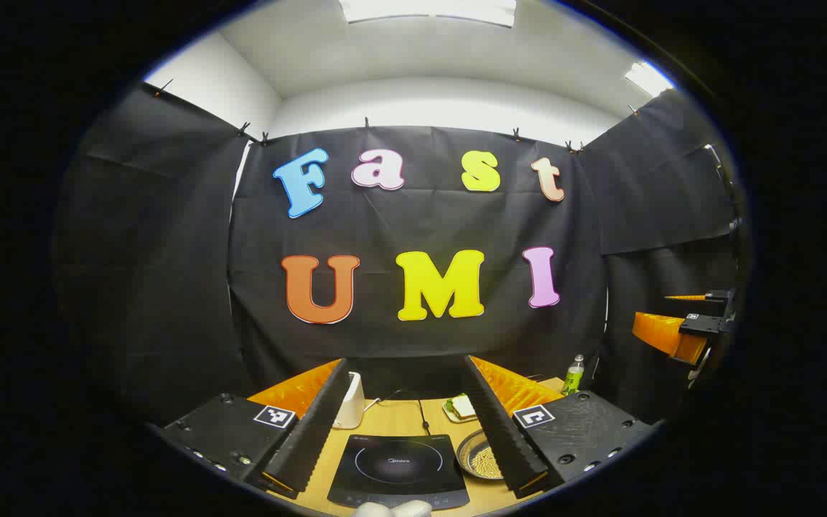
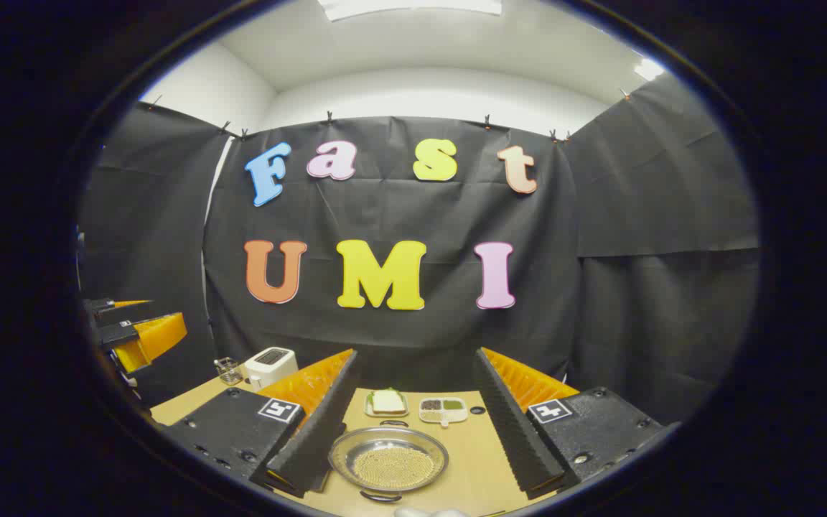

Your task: First push the handle of the pot to place it horizontally, then grasp the pot with both hands and set it on the induction cooktop.

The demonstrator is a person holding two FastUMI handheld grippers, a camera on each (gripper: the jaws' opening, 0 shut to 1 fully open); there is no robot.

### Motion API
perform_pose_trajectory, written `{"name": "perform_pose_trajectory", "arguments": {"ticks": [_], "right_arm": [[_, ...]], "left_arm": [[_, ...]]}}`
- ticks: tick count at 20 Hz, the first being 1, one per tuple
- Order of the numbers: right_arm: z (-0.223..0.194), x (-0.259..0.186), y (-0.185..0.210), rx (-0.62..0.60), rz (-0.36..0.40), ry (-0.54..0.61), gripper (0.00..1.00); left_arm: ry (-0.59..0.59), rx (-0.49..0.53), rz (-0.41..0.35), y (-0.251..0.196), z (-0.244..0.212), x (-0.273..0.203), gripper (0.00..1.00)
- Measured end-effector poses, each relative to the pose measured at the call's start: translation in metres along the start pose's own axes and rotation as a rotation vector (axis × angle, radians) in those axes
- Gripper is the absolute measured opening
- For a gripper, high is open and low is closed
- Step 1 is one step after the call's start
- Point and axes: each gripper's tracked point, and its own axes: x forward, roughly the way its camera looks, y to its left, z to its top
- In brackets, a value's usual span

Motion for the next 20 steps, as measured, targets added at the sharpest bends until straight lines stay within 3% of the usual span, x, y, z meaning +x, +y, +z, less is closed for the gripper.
{"name": "perform_pose_trajectory", "arguments": {"ticks": [7,11,13,14,15,17,18,20], "right_arm": [[-0.006,0.007,0.012,0.012,0.03,0.032,0.99],[-0.009,0.011,0.02,0.033,0.065,0.051,0.85],[-0.015,0.012,0.026,0.051,0.092,0.074,0.7],[-0.019,0.013,0.03,0.058,0.104,0.089,0.54],[-0.022,0.014,0.031,0.061,0.112,0.103,0.46],[-0.028,0.018,0.035,0.05,0.135,0.119,0.17],[-0.036,0.02,0.044,0.052,0.166,0.143,0.07],[-0.058,0.024,0.059,0.09,0.225,0.212,0.04]], "left_arm": [[0.01,0.001,0.014,0.008,-0.003,-0.002,0.94],[0.01,0.006,0.017,0.01,-0.003,-0.002,0.94],[0.013,0.005,0.016,0.01,-0.003,-0.003,0.94],[0.011,0.006,0.018,0.01,-0.003,-0.003,0.94],[0.009,0.008,0.02,0.011,-0.003,-0.004,0.94],[0.01,0.008,0.025,0.013,-0.004,-0.005,0.94],[0.011,0.007,0.027,0.014,-0.006,-0.004,0.94],[0.02,0.004,0.038,0.016,-0.009,-0.007,0.94]]}}
